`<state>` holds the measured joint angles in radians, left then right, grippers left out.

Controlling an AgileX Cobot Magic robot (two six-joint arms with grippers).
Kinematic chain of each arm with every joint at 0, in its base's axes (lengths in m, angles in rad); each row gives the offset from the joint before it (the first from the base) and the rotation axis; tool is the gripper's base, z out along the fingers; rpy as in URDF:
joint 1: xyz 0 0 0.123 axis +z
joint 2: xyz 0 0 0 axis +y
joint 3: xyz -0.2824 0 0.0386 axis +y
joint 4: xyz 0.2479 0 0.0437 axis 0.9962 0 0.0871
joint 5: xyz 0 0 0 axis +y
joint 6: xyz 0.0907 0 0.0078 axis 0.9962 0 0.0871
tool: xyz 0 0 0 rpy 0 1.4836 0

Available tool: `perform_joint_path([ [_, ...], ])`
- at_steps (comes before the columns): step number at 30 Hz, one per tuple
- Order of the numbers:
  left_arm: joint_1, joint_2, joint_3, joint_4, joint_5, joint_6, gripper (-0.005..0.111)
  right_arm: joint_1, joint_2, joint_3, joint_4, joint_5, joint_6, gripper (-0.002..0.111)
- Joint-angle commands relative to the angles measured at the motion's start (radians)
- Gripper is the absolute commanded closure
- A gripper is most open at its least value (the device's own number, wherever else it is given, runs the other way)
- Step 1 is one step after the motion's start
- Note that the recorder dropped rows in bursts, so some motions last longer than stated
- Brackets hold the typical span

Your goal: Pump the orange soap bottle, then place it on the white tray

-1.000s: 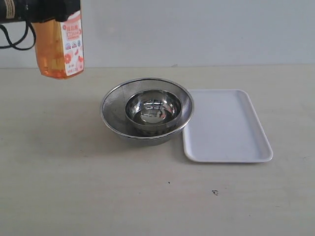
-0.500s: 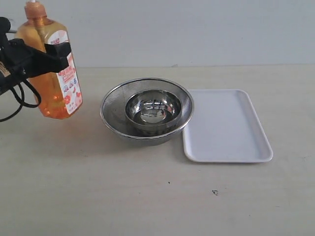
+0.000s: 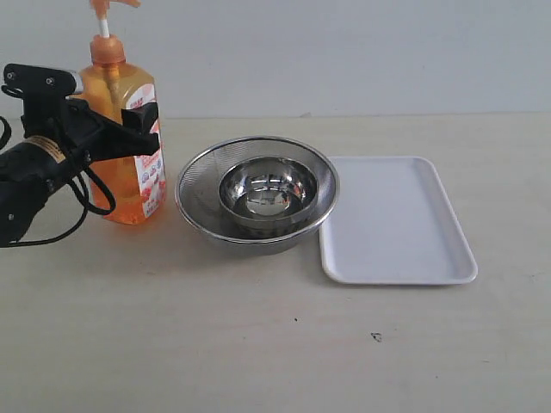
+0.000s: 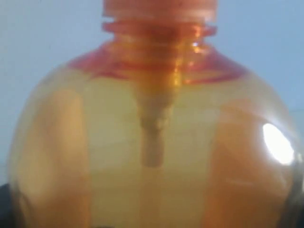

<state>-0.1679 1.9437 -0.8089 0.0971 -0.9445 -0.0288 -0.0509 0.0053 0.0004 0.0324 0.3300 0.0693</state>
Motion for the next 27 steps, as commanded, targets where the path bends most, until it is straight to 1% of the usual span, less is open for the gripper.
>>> perform_joint_path([
  [1,-0.004,0.015,-0.004,-0.031,-0.083,0.021,0.102,0.002,-0.005,0.0,-0.002,-0.008,0.0,0.108],
  [20,-0.004,0.019,-0.004,-0.005,-0.087,0.023,0.102,0.002,-0.005,0.0,-0.002,-0.01,0.0,0.108],
  [21,-0.004,0.019,-0.004,-0.003,-0.087,0.023,0.102,0.002,-0.005,0.0,-0.002,-0.046,0.0,0.108],
  [22,-0.004,0.019,-0.004,-0.003,-0.087,0.023,0.102,0.002,-0.005,0.0,-0.006,-0.139,0.0,0.108],
  [26,-0.004,0.019,-0.004,-0.003,-0.087,0.023,0.102,0.002,-0.005,0.0,-0.001,-0.612,0.005,0.108],
  [27,-0.004,0.019,-0.004,-0.003,-0.087,0.023,0.102,0.002,-0.005,0.0,0.011,-0.705,0.013,0.108],
])
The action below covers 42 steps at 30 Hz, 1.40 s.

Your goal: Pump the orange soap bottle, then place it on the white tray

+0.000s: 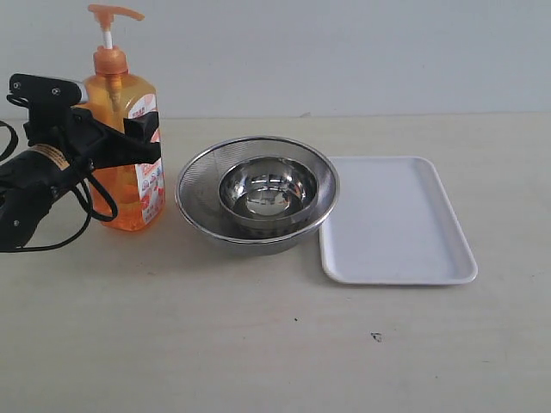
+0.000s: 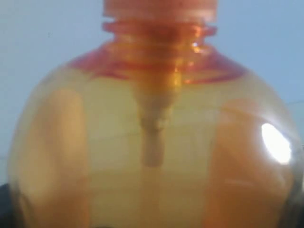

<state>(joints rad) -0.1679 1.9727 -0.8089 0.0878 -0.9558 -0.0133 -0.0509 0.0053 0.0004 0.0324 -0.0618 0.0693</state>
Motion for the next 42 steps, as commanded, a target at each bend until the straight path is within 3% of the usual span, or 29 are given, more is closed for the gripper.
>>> perform_joint_path([
  [1,-0.004,-0.01,-0.004,0.006,-0.076,0.008,0.102,0.002,-0.005,0.0,0.01,-0.397,0.013,0.108],
  [5,-0.004,-0.01,-0.004,0.006,-0.076,0.008,0.102,0.002,-0.005,0.0,0.028,-0.475,0.013,0.108],
  [13,-0.004,-0.01,-0.004,0.006,-0.076,0.008,0.102,0.002,-0.005,0.0,0.047,-0.319,0.01,0.108],
  [25,-0.004,-0.01,-0.004,0.006,-0.076,0.008,0.102,0.002,-0.003,-0.006,0.065,-0.307,0.028,0.108],
  [31,-0.004,-0.01,-0.004,0.045,-0.076,0.008,0.102,0.002,0.232,-0.192,0.019,-0.191,0.035,0.108],
  [35,-0.004,-0.01,-0.004,0.099,-0.076,0.013,0.102,0.005,0.439,-0.37,-0.243,-0.197,0.173,0.108],
  [42,-0.004,-0.01,-0.004,0.113,-0.06,0.22,0.102,0.109,0.932,-0.744,-1.287,-0.512,0.907,0.108],
])
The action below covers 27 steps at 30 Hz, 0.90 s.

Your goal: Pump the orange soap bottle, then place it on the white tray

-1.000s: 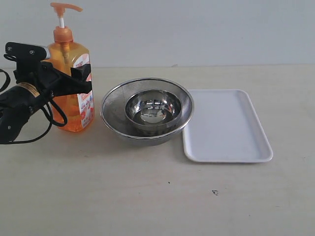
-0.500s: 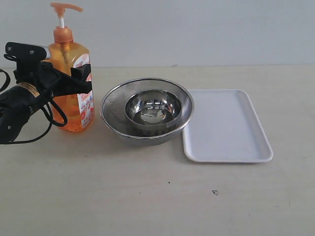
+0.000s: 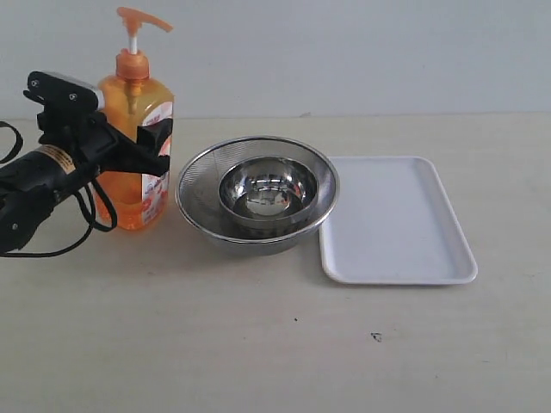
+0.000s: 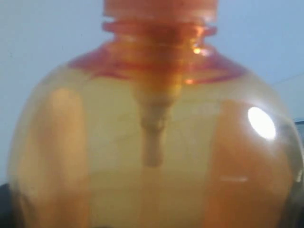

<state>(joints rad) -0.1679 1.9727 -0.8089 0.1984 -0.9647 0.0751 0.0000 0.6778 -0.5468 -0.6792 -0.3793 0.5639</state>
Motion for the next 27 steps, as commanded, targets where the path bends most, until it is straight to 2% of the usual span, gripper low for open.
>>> perform_joint_path([
  [1,-0.004,-0.01,-0.004,0.002,-0.051,0.149,0.102,0.07,0.32,-0.264,-0.665,-0.226,0.517,0.108],
  [4,-0.004,-0.01,-0.006,0.002,-0.051,0.154,0.102,0.103,0.512,-0.439,-0.801,-0.26,0.679,0.108],
  [9,-0.021,-0.01,-0.006,0.007,-0.049,0.167,0.102,0.182,0.787,-0.674,-0.844,-0.418,0.694,0.108],
  [13,-0.047,-0.01,-0.031,0.007,0.0,0.229,0.102,0.273,0.931,-0.802,-0.908,-0.378,0.784,0.108],
  [17,-0.065,-0.01,-0.083,-0.018,0.118,0.236,0.102,0.359,1.035,-0.899,-1.001,-0.373,0.861,0.108],
  [21,-0.064,-0.01,-0.096,-0.018,0.096,0.236,0.102,0.412,1.11,-0.972,-1.034,-0.356,0.901,0.108],
  [27,-0.065,-0.01,-0.103,-0.001,0.098,0.236,0.102,0.418,1.166,-1.039,-1.034,-0.332,0.933,0.108],
])
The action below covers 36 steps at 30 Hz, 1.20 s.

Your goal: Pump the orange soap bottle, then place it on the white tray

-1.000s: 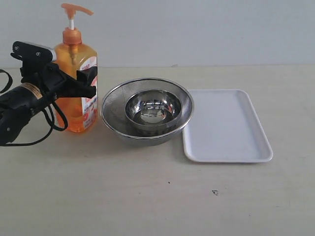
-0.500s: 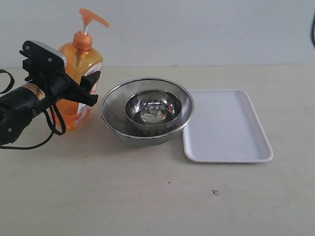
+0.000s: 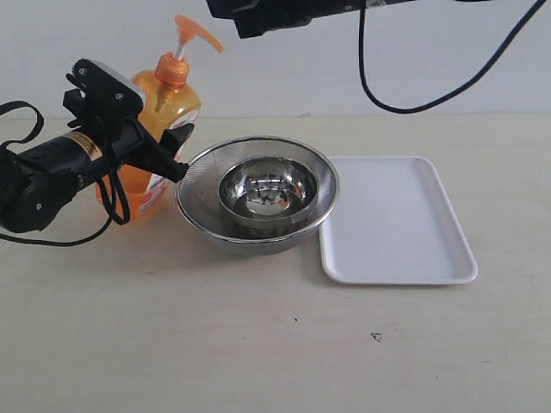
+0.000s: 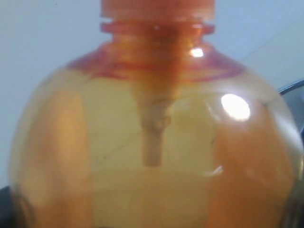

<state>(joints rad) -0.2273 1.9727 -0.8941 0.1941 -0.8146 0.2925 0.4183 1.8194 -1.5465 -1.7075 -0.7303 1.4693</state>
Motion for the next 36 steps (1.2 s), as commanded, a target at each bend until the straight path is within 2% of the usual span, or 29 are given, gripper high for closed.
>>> perform_joint_path([
  [1,-0.006,-0.01,-0.017,0.004,-0.052,0.019,0.102,0.0,0.027,-0.048,-0.008,0.021,0.03,0.108],
  [21,-0.006,-0.01,-0.026,0.043,-0.046,0.023,0.102,0.0,0.027,-0.062,-0.005,0.182,0.048,0.108],
  [36,-0.006,-0.01,-0.026,0.066,-0.046,0.071,0.102,0.0,0.088,-0.191,-0.01,0.098,0.086,0.108],
])
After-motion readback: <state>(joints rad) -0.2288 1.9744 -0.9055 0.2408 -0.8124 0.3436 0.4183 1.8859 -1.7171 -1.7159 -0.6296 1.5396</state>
